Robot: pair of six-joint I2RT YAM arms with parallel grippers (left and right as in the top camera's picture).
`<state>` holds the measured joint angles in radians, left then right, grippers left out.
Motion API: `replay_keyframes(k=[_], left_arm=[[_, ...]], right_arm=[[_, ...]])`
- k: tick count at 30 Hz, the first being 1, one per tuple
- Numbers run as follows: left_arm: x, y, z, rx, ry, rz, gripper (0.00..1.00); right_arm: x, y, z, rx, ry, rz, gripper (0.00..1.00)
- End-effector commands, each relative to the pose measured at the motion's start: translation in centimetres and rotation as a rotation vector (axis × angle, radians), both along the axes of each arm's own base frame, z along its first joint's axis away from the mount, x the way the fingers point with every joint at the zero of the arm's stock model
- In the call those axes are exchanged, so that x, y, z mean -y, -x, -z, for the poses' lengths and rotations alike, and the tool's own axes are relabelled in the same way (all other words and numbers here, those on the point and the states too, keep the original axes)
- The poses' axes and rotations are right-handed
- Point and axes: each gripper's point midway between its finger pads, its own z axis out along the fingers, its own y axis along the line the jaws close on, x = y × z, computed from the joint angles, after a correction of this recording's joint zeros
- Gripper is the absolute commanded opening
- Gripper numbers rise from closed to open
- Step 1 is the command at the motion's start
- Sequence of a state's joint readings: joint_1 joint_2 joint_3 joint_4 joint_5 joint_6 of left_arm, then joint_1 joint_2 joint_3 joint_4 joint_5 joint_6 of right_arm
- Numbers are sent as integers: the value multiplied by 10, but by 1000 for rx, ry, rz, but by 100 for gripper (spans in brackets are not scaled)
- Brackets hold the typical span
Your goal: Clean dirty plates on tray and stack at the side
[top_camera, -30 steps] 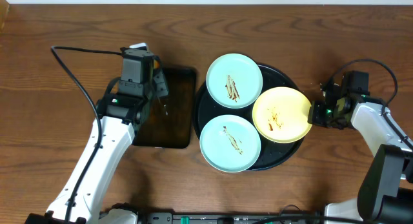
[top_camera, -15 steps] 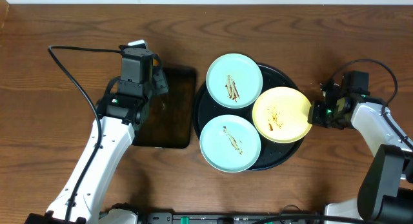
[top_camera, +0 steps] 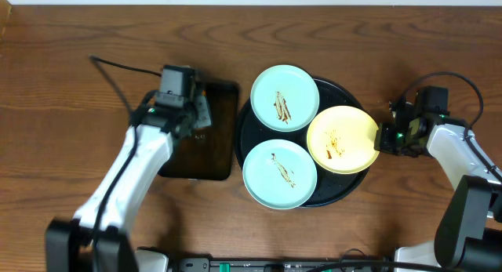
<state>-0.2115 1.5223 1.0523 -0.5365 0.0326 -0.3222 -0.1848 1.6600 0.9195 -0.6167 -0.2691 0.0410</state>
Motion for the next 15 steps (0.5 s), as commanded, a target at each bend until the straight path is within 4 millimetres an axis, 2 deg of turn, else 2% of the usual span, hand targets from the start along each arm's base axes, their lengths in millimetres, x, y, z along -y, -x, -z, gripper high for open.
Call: replay_keyframes(k=[1,4,7,8,12,15], left_arm=[[15,9,21,-90,70,31,7],[19,13,19,-110,92,42,8],[21,15,7,-137,95,50,7],[28,13,-5,-132,118,96,7],[44,3,-30,-89,181,151,7],[70,-3,-49,-40,255,233,7]], right_arm=[[10,5,7,-38,49,24,1],[10,5,7,-38,49,24,1],[10,5,7,-38,49,24,1],[10,5,7,-39,49,24,1],[8,6,7,-38,51,10,1],[4,5,7,-38,52,-2,1]])
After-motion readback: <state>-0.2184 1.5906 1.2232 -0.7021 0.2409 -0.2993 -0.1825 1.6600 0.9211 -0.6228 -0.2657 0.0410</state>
